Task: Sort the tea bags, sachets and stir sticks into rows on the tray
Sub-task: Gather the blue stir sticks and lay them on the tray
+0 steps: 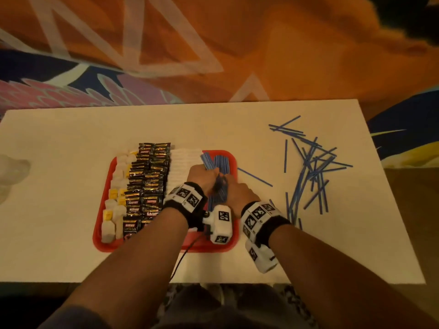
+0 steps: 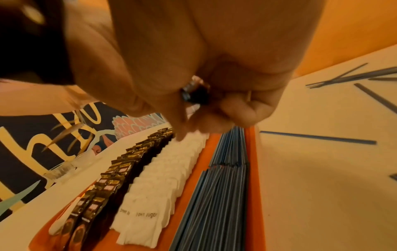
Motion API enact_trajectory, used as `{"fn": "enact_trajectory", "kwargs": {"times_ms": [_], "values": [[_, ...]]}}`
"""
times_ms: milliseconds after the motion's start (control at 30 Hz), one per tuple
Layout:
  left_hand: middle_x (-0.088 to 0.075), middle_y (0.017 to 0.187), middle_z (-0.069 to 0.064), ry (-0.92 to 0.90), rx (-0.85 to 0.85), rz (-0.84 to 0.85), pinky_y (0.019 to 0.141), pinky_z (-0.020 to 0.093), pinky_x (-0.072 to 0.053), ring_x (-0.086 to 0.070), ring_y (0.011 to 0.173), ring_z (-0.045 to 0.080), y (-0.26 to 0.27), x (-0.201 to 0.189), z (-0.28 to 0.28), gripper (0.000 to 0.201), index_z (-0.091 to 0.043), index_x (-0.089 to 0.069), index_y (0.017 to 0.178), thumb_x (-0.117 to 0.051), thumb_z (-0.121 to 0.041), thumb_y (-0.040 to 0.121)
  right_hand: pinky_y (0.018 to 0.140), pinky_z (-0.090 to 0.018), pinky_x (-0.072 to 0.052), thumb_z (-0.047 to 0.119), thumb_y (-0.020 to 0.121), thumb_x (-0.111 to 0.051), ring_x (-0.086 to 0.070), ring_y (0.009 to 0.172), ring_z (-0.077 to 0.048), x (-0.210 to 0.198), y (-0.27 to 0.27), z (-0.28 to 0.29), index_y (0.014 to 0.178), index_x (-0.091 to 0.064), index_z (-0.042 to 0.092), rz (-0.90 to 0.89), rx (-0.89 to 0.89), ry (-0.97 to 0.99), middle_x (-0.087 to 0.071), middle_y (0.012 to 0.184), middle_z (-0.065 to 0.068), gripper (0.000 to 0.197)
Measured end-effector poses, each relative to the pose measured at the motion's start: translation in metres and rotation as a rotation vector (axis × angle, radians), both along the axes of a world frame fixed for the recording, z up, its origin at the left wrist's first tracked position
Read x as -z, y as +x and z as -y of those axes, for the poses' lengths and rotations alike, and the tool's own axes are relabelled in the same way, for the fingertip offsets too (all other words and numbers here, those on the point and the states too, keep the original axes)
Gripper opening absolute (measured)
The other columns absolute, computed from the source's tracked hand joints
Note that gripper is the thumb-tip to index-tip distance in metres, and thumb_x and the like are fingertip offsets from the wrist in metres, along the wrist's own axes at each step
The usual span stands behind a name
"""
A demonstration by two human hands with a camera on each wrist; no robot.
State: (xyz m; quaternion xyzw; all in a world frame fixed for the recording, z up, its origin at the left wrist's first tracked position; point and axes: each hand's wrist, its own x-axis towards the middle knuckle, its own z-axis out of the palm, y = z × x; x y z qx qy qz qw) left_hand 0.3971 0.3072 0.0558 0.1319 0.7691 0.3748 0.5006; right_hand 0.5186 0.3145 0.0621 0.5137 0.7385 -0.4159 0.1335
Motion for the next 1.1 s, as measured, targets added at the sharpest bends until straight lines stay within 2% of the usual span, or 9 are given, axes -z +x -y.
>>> {"fn": "enact_trajectory", "kwargs": {"times_ms": [100, 233, 333, 467, 533, 700, 800, 900, 1100], "values": [[-0.072, 0.091, 0.022, -0.125, 0.246, -0.236, 0.079, 0.047, -0.060, -0.070, 0.090, 0.037, -0.018, 0.014, -0.024, 0.015, -0.003, -0.070, 0.078, -0.065, -0.013, 0.089, 0.083, -0.039, -0.054, 0.053, 0.078, -0.069, -0.063, 0.098, -0.030, 0.010, 0.012, -0.007, 0.138, -0.038, 0.029, -0.056, 0.012, -0.024, -0.063, 0.116, -0.008, 0.072], [-0.064, 0.089, 0.014, -0.305, 0.482, -0.444, 0.068, 0.031, -0.050, -0.065, 0.088, 0.032, -0.026, 0.022, -0.047, 0.014, -0.001, -0.068, 0.093, -0.065, -0.013, 0.090, 0.080, -0.033, -0.051, 0.043, 0.083, -0.069, -0.063, 0.102, -0.028, 0.026, 0.029, -0.017, 0.138, -0.040, 0.026, 0.000, 0.048, -0.055, -0.063, 0.117, -0.007, 0.064], [-0.060, 0.088, 0.013, -0.392, 0.567, -0.524, 0.067, 0.030, -0.046, -0.060, 0.075, 0.028, -0.029, 0.034, -0.059, 0.017, -0.002, -0.060, 0.080, -0.062, -0.014, 0.092, 0.090, -0.040, -0.052, 0.043, 0.083, -0.068, -0.062, 0.105, -0.025, 0.041, 0.038, -0.022, 0.136, -0.042, 0.028, 0.033, 0.102, -0.075, -0.064, 0.117, -0.004, 0.061], [-0.058, 0.088, 0.012, -0.453, 0.604, -0.581, 0.064, 0.029, -0.045, -0.051, 0.062, 0.022, -0.032, 0.051, -0.067, 0.032, -0.009, -0.047, 0.067, -0.064, -0.019, 0.093, 0.088, -0.037, -0.051, 0.046, 0.083, -0.067, -0.061, 0.102, -0.022, 0.053, 0.045, -0.028, 0.134, -0.043, 0.029, 0.053, 0.131, -0.083, -0.064, 0.113, -0.001, 0.059], [-0.057, 0.091, 0.011, -0.457, 0.620, -0.591, 0.061, 0.029, -0.044, -0.052, 0.062, 0.020, -0.032, 0.056, -0.068, 0.031, -0.007, -0.049, 0.072, -0.068, -0.022, 0.091, 0.089, -0.039, -0.052, 0.046, 0.082, -0.067, -0.061, 0.101, -0.021, 0.058, 0.046, -0.030, 0.133, -0.044, 0.030, 0.049, 0.137, -0.096, -0.064, 0.113, -0.001, 0.059], [-0.068, 0.114, 0.016, -0.426, 0.648, -0.619, 0.075, 0.033, -0.052, -0.066, 0.104, 0.033, -0.030, 0.063, -0.065, 0.044, -0.001, -0.064, 0.112, -0.077, -0.034, 0.086, 0.093, -0.039, -0.051, 0.037, 0.083, -0.068, -0.060, 0.107, -0.020, 0.063, 0.041, -0.033, 0.131, -0.047, 0.027, 0.039, 0.131, -0.050, -0.062, 0.120, 0.000, 0.054], [-0.069, 0.112, 0.015, -0.400, 0.627, -0.651, 0.079, 0.036, -0.055, -0.066, 0.102, 0.032, -0.028, 0.065, -0.060, 0.048, -0.003, -0.065, 0.111, -0.077, -0.041, 0.084, 0.095, -0.039, -0.049, 0.027, 0.087, -0.065, -0.053, 0.114, -0.022, 0.057, 0.033, -0.036, 0.126, -0.053, 0.019, -0.003, 0.035, 0.074, -0.054, 0.122, -0.002, 0.041], [-0.070, 0.106, 0.015, -0.363, 0.607, -0.684, 0.068, 0.033, -0.051, -0.067, 0.096, 0.032, -0.028, 0.065, -0.053, 0.046, -0.003, -0.067, 0.105, -0.076, -0.043, 0.084, 0.095, -0.038, -0.047, 0.017, 0.088, -0.063, -0.051, 0.114, -0.022, 0.052, 0.019, -0.041, 0.121, -0.057, 0.013, -0.047, -0.120, 0.201, -0.053, 0.122, -0.004, 0.033], [-0.067, 0.100, 0.012, -0.150, 0.686, -0.791, 0.071, 0.033, -0.047, -0.063, 0.093, 0.031, -0.028, 0.060, -0.028, 0.010, -0.008, -0.068, 0.097, -0.062, -0.013, 0.091, 0.100, -0.038, -0.039, 0.008, 0.085, -0.062, -0.050, 0.116, -0.020, 0.059, -0.014, -0.048, 0.120, -0.061, 0.016, -0.019, -0.379, 0.345, -0.055, 0.119, 0.000, 0.035]]}}
